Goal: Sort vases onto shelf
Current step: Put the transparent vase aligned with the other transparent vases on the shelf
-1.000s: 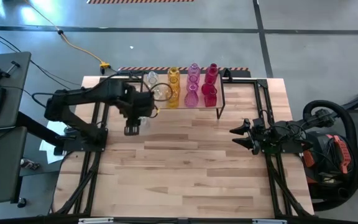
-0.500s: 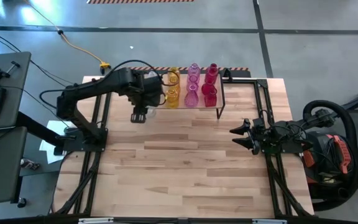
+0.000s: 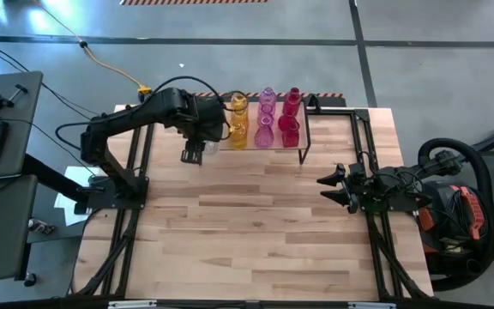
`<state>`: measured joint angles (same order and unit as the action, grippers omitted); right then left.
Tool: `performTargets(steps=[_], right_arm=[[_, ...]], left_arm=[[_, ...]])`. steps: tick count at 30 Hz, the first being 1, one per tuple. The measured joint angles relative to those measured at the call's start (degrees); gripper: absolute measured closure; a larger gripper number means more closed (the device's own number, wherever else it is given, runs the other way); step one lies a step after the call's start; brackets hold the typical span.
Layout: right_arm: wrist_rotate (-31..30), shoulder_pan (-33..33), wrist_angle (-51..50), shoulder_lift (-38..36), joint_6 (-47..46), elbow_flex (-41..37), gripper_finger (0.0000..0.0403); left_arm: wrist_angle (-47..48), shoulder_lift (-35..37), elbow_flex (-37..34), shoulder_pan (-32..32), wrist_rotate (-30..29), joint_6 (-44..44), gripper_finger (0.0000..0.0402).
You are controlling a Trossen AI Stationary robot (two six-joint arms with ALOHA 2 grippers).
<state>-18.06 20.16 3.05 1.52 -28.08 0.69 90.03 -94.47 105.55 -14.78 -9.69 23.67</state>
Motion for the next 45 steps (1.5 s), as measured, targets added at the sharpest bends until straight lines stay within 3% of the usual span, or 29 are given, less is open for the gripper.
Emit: performTargets(steps=[20,45], right_arm=[[0.0,0.01,-0.02,0.0,0.0,0.0,0.0158],[0.0,0.01,-0.02,0.01,0.0,0.0,0.0158]], left_arm=[[-3.13,-2.23,0.66,-3.21,0.49,6.47,0.0256],[-5.34,-2.32,0.58,-4.4,-1.18,6.9,0.0244]])
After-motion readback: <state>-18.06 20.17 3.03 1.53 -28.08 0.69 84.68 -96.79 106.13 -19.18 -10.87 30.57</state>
